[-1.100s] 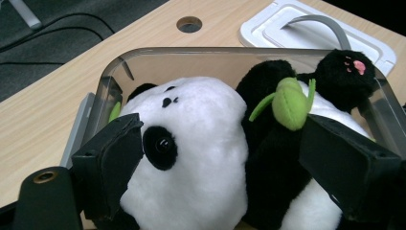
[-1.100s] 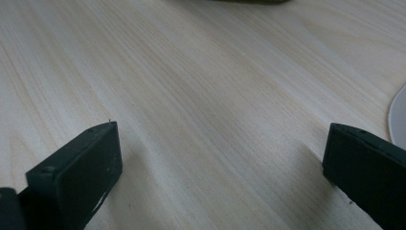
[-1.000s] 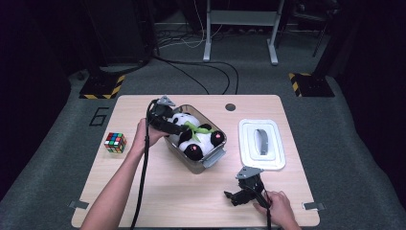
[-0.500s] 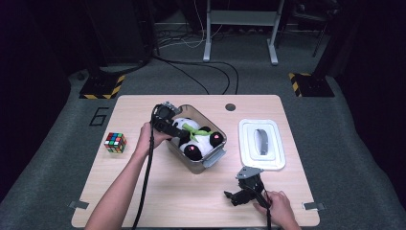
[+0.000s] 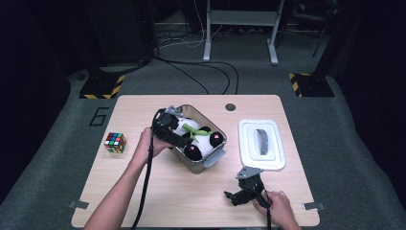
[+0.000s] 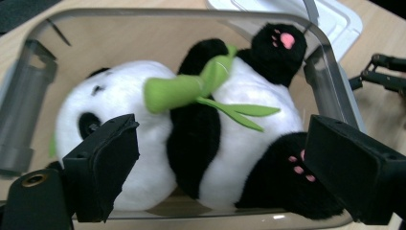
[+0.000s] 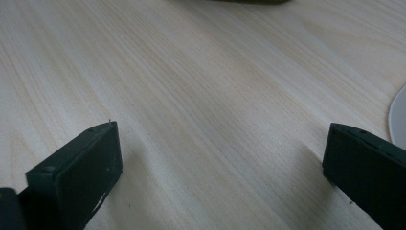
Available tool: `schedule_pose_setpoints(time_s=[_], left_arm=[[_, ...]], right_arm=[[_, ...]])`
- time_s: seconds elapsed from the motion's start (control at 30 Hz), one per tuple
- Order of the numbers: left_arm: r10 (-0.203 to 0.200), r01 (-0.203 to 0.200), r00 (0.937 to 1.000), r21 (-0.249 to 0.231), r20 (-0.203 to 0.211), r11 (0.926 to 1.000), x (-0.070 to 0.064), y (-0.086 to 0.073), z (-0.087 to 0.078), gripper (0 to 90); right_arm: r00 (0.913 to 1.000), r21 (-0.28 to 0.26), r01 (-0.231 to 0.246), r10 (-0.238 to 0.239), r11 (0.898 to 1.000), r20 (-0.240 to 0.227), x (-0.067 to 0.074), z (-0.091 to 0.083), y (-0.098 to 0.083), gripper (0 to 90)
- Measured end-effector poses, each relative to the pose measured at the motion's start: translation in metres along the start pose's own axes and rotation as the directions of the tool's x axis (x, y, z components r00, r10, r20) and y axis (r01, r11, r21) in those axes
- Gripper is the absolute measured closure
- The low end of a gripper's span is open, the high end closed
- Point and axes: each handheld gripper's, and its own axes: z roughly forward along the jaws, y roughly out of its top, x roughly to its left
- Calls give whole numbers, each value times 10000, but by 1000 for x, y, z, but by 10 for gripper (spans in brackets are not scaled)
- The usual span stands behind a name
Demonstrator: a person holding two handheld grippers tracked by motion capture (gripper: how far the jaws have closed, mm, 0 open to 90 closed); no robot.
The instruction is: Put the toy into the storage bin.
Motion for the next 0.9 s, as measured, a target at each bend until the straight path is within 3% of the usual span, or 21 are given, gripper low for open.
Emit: schedule_pose_setpoints(time_s=[0.23, 0.27, 0.37, 0.53, 0.6, 0.67, 0.8, 0.9], left_arm=[[200, -191, 9994, 302, -290, 9994, -7, -5, 9, 102], [369, -334, 9976, 595, -585, 9977, -10, -8, 15, 101], [565, -486, 9955, 1016, -765, 9936, -13, -12, 26, 101], [423, -372, 9972, 829, -611, 9959, -11, -11, 25, 101], [128, -114, 9989, 323, -448, 9994, -6, -6, 16, 102], [-53, 52, 9984, -16, -560, 10000, 1, -3, 12, 101], [-539, 524, 9961, -233, -703, 9984, 15, 0, 14, 115], [-904, 902, 9933, -61, -717, 9959, 26, 2, 22, 148]], right_arm=[[10000, -5, 3, -3, 10000, 2, 0, 0, 0, 0], [10000, -3, 4, -4, 10000, 0, 0, 0, 0, 0], [10000, -2, 0, 0, 10000, 1, 0, 0, 0, 0], [10000, -60, 79, -79, 10000, 14, -1, 0, 0, 0], [10000, -60, 81, -81, 9999, 15, -1, 0, 0, 0], [10000, -60, 81, -81, 9999, 14, -1, 0, 0, 0], [10000, -64, 86, -86, 9999, 14, -1, 0, 0, 0], [10000, -63, 87, -86, 9999, 15, -1, 0, 0, 0]])
